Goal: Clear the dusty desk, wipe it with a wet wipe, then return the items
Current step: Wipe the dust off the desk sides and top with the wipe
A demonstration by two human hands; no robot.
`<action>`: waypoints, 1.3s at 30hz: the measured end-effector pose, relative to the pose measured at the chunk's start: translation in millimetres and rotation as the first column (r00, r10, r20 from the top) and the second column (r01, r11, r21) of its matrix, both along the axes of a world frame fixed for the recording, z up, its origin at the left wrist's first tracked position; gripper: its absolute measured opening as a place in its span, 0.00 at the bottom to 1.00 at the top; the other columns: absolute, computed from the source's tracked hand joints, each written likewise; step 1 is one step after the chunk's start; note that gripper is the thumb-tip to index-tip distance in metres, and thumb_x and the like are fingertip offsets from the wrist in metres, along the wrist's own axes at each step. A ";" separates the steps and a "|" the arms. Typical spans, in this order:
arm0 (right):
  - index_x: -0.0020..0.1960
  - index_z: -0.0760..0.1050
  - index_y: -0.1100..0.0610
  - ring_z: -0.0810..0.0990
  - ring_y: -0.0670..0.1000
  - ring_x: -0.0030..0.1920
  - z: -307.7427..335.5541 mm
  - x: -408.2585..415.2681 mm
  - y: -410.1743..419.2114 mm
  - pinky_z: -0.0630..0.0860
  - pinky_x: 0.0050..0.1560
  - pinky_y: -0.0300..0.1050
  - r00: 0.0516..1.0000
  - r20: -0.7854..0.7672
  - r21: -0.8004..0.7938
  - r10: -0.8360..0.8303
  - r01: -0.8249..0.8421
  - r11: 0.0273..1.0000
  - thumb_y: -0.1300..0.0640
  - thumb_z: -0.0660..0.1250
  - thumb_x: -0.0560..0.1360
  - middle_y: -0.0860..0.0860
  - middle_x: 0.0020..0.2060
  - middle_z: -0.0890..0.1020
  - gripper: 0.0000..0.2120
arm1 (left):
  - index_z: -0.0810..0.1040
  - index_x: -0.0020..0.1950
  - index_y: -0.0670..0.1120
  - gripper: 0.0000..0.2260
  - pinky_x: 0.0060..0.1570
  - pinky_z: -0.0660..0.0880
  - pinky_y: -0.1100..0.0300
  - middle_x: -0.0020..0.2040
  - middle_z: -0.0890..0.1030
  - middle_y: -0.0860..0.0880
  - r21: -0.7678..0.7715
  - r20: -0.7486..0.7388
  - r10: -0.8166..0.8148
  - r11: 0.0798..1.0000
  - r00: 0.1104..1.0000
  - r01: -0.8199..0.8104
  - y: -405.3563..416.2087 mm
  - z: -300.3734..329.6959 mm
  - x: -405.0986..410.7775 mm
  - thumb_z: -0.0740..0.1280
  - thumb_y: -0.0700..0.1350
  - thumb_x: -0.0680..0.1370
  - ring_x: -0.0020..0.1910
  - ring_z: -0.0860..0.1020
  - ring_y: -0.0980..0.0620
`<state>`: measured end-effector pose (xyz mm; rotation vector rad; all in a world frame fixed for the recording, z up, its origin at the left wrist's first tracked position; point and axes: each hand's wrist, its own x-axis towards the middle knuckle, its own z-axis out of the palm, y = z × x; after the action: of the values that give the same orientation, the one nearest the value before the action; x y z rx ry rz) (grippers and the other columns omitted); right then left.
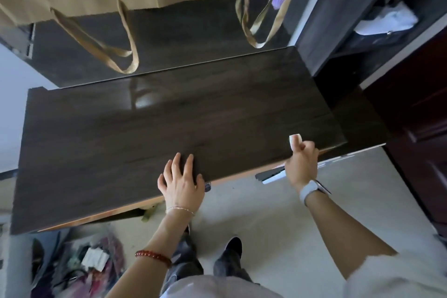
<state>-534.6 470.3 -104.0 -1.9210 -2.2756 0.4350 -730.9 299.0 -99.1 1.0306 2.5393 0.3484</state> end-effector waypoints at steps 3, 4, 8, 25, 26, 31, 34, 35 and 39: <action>0.61 0.70 0.62 0.70 0.64 0.46 -5.5 -25.5 -18.8 0.71 0.40 0.53 0.997 -0.024 0.078 0.067 -0.065 0.995 0.74 0.60 0.65 0.64 0.50 0.73 0.25 | 0.70 0.67 0.48 0.27 0.64 0.57 0.42 0.70 0.68 0.44 0.006 -0.047 -0.013 1.000 0.999 0.014 -4.7 -2.3 -2.2 0.51 0.56 0.71 0.70 0.61 0.41; 0.61 0.71 0.61 0.71 0.64 0.45 -6.2 -41.0 -31.7 0.73 0.41 0.53 0.985 -0.064 0.097 0.163 -0.156 0.983 0.73 0.58 0.65 0.64 0.49 0.74 0.25 | 0.72 0.66 0.49 0.27 0.63 0.59 0.42 0.69 0.69 0.45 0.016 -0.068 -0.026 1.000 0.997 0.027 -6.5 -3.6 -4.7 0.50 0.56 0.71 0.69 0.63 0.42; 0.61 0.71 0.59 0.72 0.61 0.42 -1.0 -93.9 -79.1 0.74 0.40 0.53 0.801 -0.155 0.035 0.579 -0.581 0.813 0.71 0.57 0.63 0.59 0.46 0.75 0.27 | 0.73 0.64 0.48 0.25 0.62 0.59 0.45 0.67 0.72 0.48 0.081 -0.060 0.003 0.997 0.998 0.002 -9.1 1.2 -15.7 0.50 0.53 0.72 0.66 0.65 0.44; 0.67 0.66 0.53 0.67 0.58 0.50 6.2 -211.7 -81.7 0.68 0.49 0.51 0.677 -0.167 -0.078 0.717 -0.734 0.675 0.71 0.57 0.68 0.56 0.54 0.70 0.30 | 0.75 0.61 0.45 0.25 0.61 0.61 0.41 0.64 0.72 0.42 0.120 -0.091 0.298 0.951 0.950 -0.287 -73.7 -5.7 -71.1 0.53 0.54 0.70 0.64 0.64 0.40; 0.64 0.69 0.53 0.68 0.58 0.47 4.2 -205.9 -99.4 0.69 0.46 0.51 0.628 -0.169 -0.065 0.760 -0.776 0.627 0.72 0.56 0.66 0.56 0.51 0.71 0.29 | 0.75 0.61 0.45 0.26 0.61 0.61 0.41 0.64 0.72 0.42 0.118 -0.095 0.297 0.951 0.950 -0.285 -76.0 -7.0 -72.7 0.51 0.55 0.70 0.64 0.65 0.40; 0.58 0.74 0.52 0.71 0.57 0.37 1.3 -134.6 -94.2 0.72 0.37 0.47 0.771 -0.158 0.049 0.617 -0.618 0.784 0.72 0.52 0.63 0.54 0.41 0.74 0.29 | 0.76 0.60 0.45 0.26 0.61 0.60 0.41 0.64 0.72 0.41 0.165 -0.085 0.246 0.959 0.966 -0.230 -62.6 -3.5 -64.2 0.52 0.55 0.70 0.63 0.62 0.44; 0.60 0.73 0.57 0.72 0.62 0.40 4.8 -108.5 -41.9 0.73 0.40 0.52 0.964 -0.105 0.049 0.244 -0.240 0.970 0.76 0.60 0.62 0.61 0.45 0.74 0.29 | 0.75 0.60 0.45 0.25 0.60 0.61 0.40 0.63 0.72 0.41 0.184 -0.074 0.194 0.967 0.978 -0.178 -49.3 -0.2 -56.0 0.52 0.54 0.70 0.63 0.64 0.42; 0.60 0.73 0.59 0.72 0.63 0.41 4.9 -112.3 -31.1 0.72 0.40 0.53 0.984 -0.087 0.056 0.156 -0.151 0.987 0.76 0.61 0.63 0.63 0.46 0.74 0.28 | 0.75 0.61 0.45 0.24 0.61 0.61 0.40 0.64 0.72 0.42 0.182 -0.064 0.199 0.966 0.978 -0.185 -46.1 0.4 -55.0 0.53 0.54 0.71 0.63 0.65 0.41; 0.56 0.77 0.53 0.72 0.61 0.39 3.4 -158.4 -66.4 0.68 0.37 0.49 0.819 -0.164 0.082 0.549 -0.544 0.835 0.70 0.56 0.63 0.58 0.44 0.76 0.26 | 0.74 0.63 0.45 0.24 0.62 0.61 0.41 0.65 0.71 0.42 0.204 0.004 0.260 0.945 0.966 -0.256 -49.6 -2.0 -56.5 0.55 0.53 0.71 0.65 0.65 0.39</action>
<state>-693.0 403.9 -100.6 -1.1149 -2.6557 0.5979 -787.4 249.4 -101.1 0.7701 2.7075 0.6852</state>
